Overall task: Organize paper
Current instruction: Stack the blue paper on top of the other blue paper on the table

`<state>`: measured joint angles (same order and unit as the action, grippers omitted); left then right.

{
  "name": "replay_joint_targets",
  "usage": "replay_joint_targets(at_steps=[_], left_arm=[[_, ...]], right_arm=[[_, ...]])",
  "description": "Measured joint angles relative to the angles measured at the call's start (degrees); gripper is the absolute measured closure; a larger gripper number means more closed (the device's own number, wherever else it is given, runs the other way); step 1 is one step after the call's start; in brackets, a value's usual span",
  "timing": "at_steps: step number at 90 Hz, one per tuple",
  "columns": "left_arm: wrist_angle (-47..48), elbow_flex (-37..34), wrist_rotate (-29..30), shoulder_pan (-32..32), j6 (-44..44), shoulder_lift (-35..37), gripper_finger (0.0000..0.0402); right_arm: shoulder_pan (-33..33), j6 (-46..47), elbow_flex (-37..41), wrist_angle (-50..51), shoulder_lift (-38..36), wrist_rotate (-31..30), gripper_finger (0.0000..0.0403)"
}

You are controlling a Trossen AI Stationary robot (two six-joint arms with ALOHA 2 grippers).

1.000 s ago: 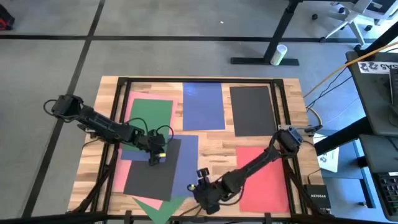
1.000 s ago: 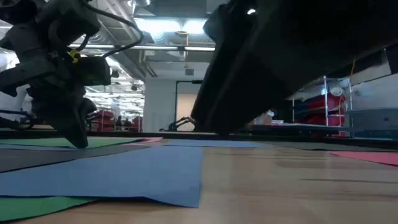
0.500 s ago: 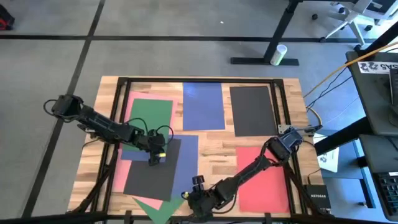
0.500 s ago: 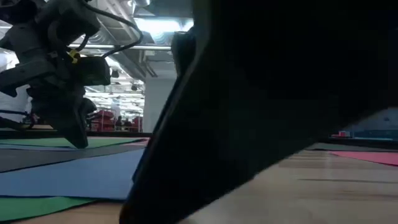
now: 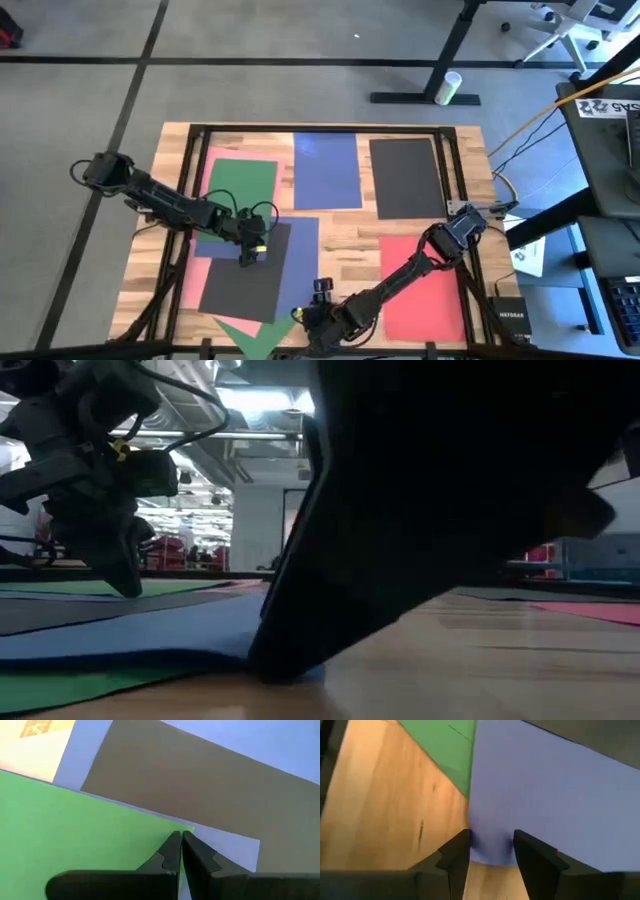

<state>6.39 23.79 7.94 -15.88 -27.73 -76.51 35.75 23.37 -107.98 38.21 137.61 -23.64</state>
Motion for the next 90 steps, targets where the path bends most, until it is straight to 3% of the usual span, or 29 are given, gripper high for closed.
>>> replay_joint_targets(at_steps=[60,90], left_arm=[[-0.05,0.00,-0.01,0.00,0.63,-0.04,0.0402],[-0.13,-0.02,-0.04,0.00,0.63,-0.04,0.0402]], right_arm=[[0.31,3.44,-0.50,1.66,0.32,-2.61,0.0260],[0.69,9.68,-3.76,7.52,0.45,-10.88,0.0260]])
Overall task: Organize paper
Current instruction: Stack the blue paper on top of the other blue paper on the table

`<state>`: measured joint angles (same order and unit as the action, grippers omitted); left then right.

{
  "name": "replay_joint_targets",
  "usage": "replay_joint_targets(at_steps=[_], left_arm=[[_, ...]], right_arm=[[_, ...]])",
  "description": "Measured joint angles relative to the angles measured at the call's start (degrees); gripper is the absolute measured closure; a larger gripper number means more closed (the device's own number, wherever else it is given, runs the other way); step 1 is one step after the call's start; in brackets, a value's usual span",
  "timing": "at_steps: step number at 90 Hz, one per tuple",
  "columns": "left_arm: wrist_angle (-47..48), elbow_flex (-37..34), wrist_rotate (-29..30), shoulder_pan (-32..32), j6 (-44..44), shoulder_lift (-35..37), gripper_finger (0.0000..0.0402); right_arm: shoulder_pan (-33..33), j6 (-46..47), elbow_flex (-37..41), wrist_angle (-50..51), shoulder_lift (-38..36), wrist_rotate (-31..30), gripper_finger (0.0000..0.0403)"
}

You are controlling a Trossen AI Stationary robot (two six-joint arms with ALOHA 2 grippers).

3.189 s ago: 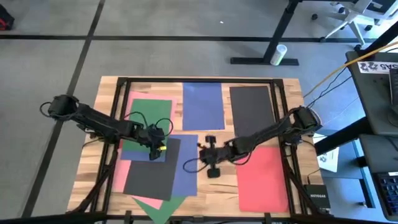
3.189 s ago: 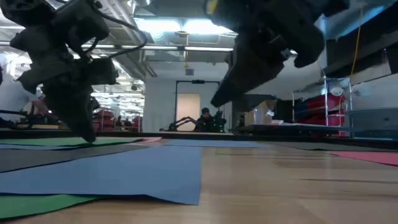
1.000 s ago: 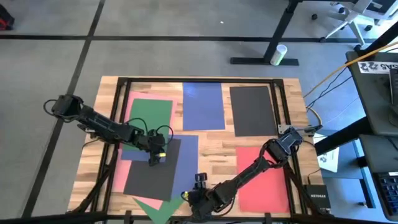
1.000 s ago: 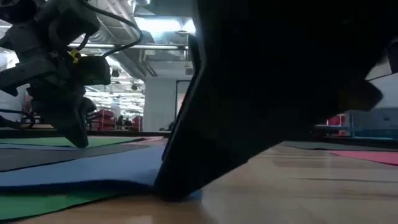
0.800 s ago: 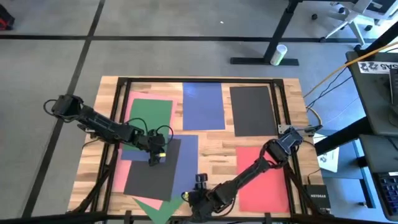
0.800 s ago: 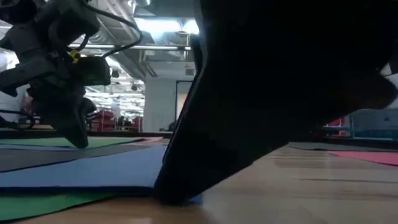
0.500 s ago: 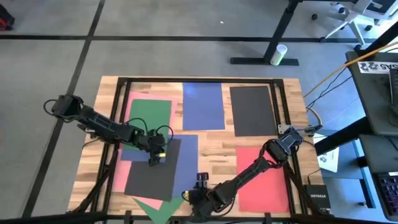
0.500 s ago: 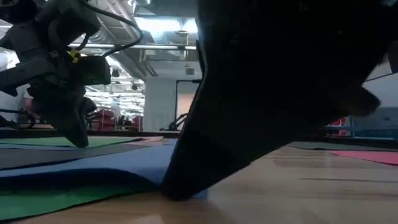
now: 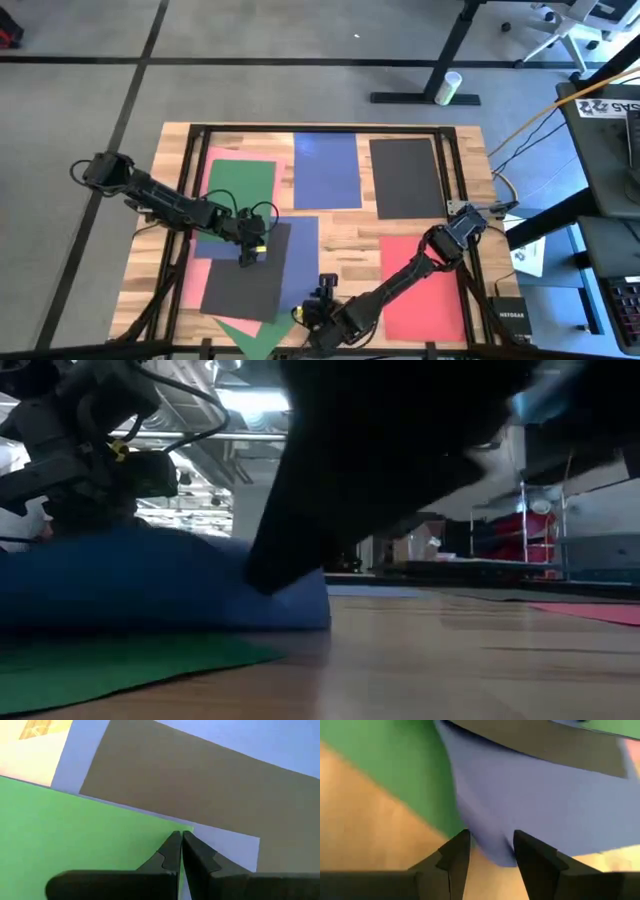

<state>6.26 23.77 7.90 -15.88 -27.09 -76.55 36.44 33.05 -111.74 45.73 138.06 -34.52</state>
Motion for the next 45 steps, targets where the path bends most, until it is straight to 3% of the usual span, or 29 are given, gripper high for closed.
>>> replay_joint_targets(at_steps=[45], left_arm=[[-0.07,0.00,0.01,0.00,0.02,0.00,0.0402]], right_arm=[[0.79,1.19,0.00,2.08,0.00,3.07,0.0260]])
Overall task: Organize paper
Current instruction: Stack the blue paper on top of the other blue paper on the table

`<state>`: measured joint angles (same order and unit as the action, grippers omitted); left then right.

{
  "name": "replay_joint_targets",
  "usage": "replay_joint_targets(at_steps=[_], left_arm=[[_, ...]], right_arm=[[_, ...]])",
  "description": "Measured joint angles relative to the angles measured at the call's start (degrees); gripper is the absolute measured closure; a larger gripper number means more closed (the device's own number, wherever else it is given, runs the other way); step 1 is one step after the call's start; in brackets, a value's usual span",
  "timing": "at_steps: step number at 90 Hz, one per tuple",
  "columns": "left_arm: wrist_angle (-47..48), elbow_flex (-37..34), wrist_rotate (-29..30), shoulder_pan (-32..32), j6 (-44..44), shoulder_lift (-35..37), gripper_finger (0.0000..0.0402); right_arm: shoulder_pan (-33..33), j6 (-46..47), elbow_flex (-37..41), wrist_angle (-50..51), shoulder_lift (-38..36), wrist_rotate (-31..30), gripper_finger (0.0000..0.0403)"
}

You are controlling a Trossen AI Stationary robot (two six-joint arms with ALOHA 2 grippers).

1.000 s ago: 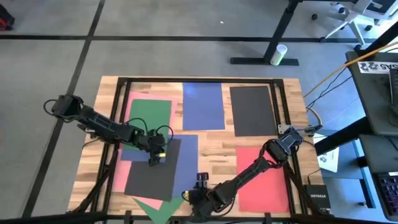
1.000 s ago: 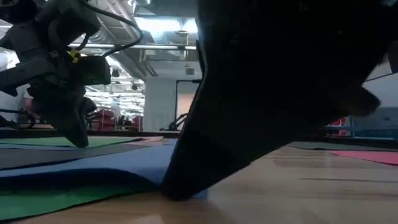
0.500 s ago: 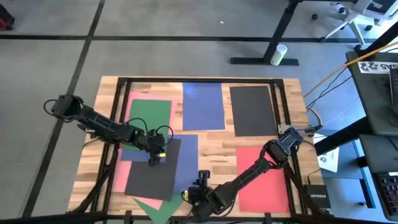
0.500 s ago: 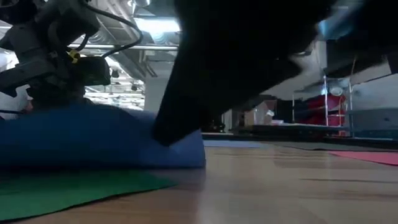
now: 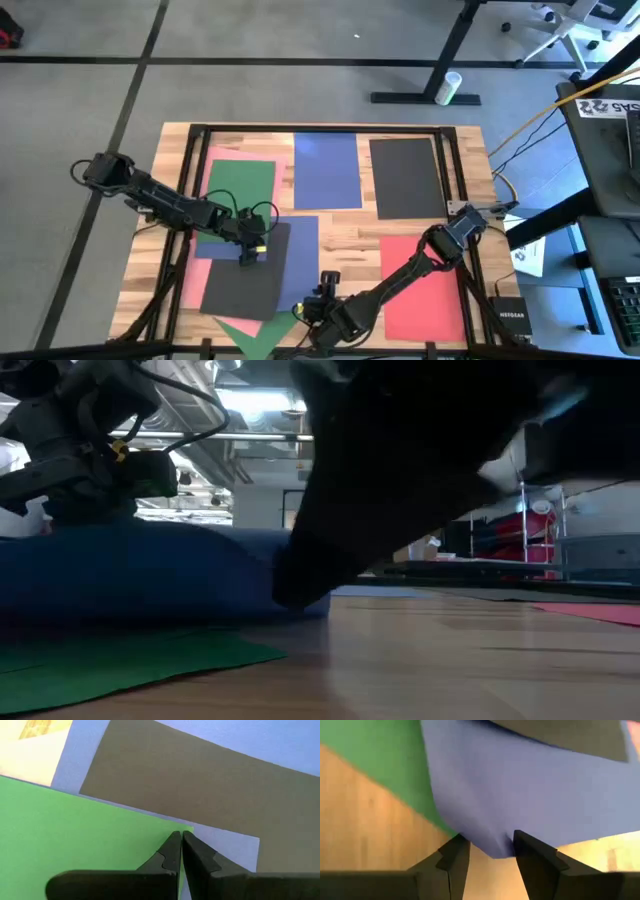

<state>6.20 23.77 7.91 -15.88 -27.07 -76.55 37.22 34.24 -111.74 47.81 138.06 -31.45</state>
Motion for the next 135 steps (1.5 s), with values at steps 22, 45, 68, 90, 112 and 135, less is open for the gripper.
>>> replay_joint_targets(at_steps=[22,45,68,90,112,135], left_arm=[[0.00,0.00,0.01,0.00,-0.15,0.00,0.0402],[-0.01,0.00,0.00,0.00,-0.18,0.00,0.0402],[0.00,0.00,0.01,0.00,-0.19,0.00,0.0402],[-0.02,0.00,0.00,0.00,-0.80,0.00,0.0402],[-0.02,0.00,0.01,0.00,-0.81,0.00,0.0402],[0.00,0.02,-0.03,0.00,-0.83,0.00,0.0402]], right_arm=[[1.08,-3.58,0.00,-1.29,0.00,-1.36,0.0260],[0.53,-5.79,0.00,-2.99,-0.02,-4.07,0.0260],[1.50,-10.59,-0.55,-6.64,-0.07,-4.78,0.0260],[0.40,-9.31,-0.61,-5.03,-0.20,-5.51,0.0260],[-1.23,-7.05,-0.61,0.30,-0.20,0.21,0.0260],[-1.72,-9.13,-0.32,-2.04,1.07,6.55,0.0260]])
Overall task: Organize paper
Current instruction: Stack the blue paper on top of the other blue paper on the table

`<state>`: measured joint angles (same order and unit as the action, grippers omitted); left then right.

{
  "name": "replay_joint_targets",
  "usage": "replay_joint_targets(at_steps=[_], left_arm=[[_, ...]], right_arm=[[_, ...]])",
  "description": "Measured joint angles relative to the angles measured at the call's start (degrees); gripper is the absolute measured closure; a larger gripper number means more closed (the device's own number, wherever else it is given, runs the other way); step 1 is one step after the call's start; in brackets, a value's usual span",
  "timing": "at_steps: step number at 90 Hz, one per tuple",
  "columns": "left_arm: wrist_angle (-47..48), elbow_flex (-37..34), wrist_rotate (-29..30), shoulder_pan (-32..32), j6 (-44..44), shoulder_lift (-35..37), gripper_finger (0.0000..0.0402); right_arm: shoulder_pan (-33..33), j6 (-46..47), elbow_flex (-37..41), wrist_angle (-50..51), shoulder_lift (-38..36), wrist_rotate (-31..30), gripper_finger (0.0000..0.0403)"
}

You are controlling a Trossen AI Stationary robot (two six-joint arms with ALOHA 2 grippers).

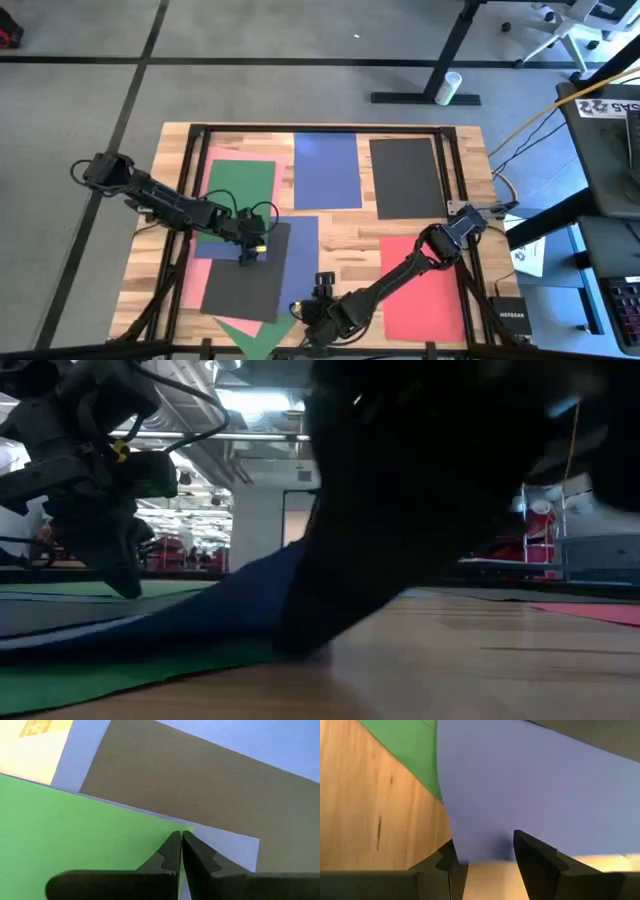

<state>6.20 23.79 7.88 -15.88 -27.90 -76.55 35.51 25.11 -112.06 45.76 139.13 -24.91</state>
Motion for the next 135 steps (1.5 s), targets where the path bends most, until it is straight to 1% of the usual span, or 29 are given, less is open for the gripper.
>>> replay_joint_targets(at_steps=[5,17,35,41,48,54,61,64,67,93,113,135], left_arm=[[-0.01,0.00,0.08,0.00,0.09,0.00,0.0402],[-0.07,0.00,0.06,0.00,0.28,0.00,0.0402],[-1.14,-0.07,0.02,-0.04,0.30,0.00,0.0402],[-1.27,-0.04,0.04,-0.05,0.32,0.00,0.0402],[-1.33,-0.04,0.03,-0.29,0.28,0.00,0.0402],[-1.34,-0.04,0.08,-0.35,0.43,0.00,0.0402],[-1.36,-0.04,0.07,-0.66,0.26,0.00,0.0402],[-1.36,-0.04,0.21,-0.76,0.28,0.00,0.0402],[-1.34,-0.04,0.31,-0.96,0.31,0.00,0.0402],[-0.60,0.02,0.40,-3.01,-0.94,0.00,0.0402],[0.63,0.07,-0.09,-3.28,-1.97,0.05,0.0402],[0.76,0.07,-0.11,-3.28,-2.14,0.04,0.0402]], right_arm=[[0.03,-0.34,0.01,-1.42,-0.02,-0.08,0.0260],[-0.28,-1.48,0.08,-1.87,0.00,-2.54,0.0260],[-1.79,-2.66,0.08,-2.31,0.57,-2.46,0.0260],[-2.03,-2.90,0.07,-2.32,0.66,-1.74,0.0267],[-2.21,-3.00,0.04,-2.42,0.85,-1.87,0.0288],[-2.17,-3.47,0.04,-2.44,0.87,-1.86,0.0322],[-2.14,-4.48,0.04,-2.32,0.92,-2.20,0.0374],[-2.14,-4.80,0.04,-2.22,0.98,-2.69,0.0388],[-2.13,-5.42,0.04,-2.21,1.02,-3.01,0.0394],[-1.68,-5.79,-0.77,-0.63,0.83,-3.99,0.0401],[-0.74,-5.33,-7.31,8.14,0.63,-6.37,0.0402],[-0.11,-1.94,-13.16,19.92,0.61,-8.11,0.0403]])
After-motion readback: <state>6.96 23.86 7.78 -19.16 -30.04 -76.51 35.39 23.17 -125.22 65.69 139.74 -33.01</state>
